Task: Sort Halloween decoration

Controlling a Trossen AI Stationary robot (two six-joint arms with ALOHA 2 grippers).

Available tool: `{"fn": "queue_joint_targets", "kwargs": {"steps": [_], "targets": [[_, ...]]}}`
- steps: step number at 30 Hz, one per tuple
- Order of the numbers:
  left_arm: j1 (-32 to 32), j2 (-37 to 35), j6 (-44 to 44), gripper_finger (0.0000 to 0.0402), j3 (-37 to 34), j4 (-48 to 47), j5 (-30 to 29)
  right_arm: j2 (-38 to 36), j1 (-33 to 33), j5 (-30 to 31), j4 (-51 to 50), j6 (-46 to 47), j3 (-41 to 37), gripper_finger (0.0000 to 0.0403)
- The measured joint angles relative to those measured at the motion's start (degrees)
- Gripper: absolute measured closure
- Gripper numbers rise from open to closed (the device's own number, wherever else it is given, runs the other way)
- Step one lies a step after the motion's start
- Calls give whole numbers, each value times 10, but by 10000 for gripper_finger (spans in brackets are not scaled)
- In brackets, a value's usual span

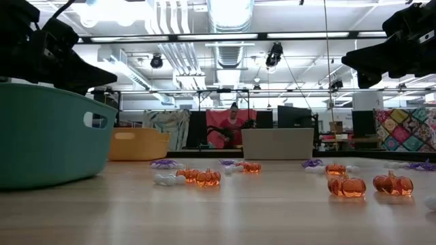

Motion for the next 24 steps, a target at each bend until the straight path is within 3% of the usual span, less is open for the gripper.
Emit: {"fn": "queue_joint_targets", "kwargs": {"steps": [15,24], "targets": [[0,0,0,402,0,0,0,0,0,0,0,-1,0,339],[0,0,0,402,0,0,0,0,0,1,0,-61,0,339]]}}
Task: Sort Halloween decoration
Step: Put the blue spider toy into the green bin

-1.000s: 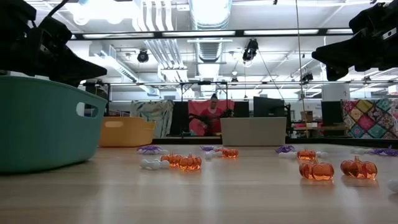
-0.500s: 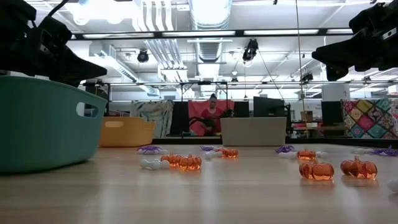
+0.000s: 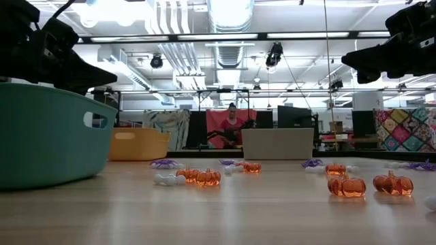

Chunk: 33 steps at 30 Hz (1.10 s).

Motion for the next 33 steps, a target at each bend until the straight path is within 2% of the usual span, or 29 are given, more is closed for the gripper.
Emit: {"fn": "queue_joint_targets", "kwargs": {"steps": [5,8,11,14,20,23,27,30,33], "targets": [[0,0,0,402,0,0,0,0,0,0,2,139,0,339],[0,0,-5,402,0,14,0,3,0,8,62,190,0,339],[0,0,-74,402,0,70,0,7,0,29,110,222,0,339],[0,0,-130,402,0,116,0,17,0,77,117,238,0,339],[0,0,-94,402,0,217,-3,50,-10,179,117,242,0,339],[0,1,-102,402,0,238,-2,74,-21,221,118,275,0,339],[-2,24,-165,402,-5,275,-3,118,-43,242,118,333,0,339],[-2,60,-172,402,-5,350,1,160,-69,244,115,344,5,339],[-2,100,-156,402,-5,389,41,209,-90,237,117,328,18,339]]}}
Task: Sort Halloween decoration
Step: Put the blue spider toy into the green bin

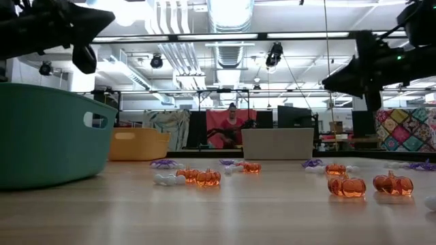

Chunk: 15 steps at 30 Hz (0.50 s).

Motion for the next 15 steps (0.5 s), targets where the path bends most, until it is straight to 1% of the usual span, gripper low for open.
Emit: {"fn": "queue_joint_targets", "kwargs": {"steps": [4,6,8,10,15], "targets": [[0,58,34,402,0,12,2,64,-6,-10,-1,-22,19,339],[0,88,47,402,0,35,-21,92,-6,-10,-3,-28,36,339],[0,113,41,402,3,60,-46,117,-6,-11,-24,-13,60,339],[0,133,27,402,10,74,-52,140,-6,-22,-84,18,95,339],[0,177,13,402,19,74,-52,211,-6,-33,-283,58,195,339]]}}
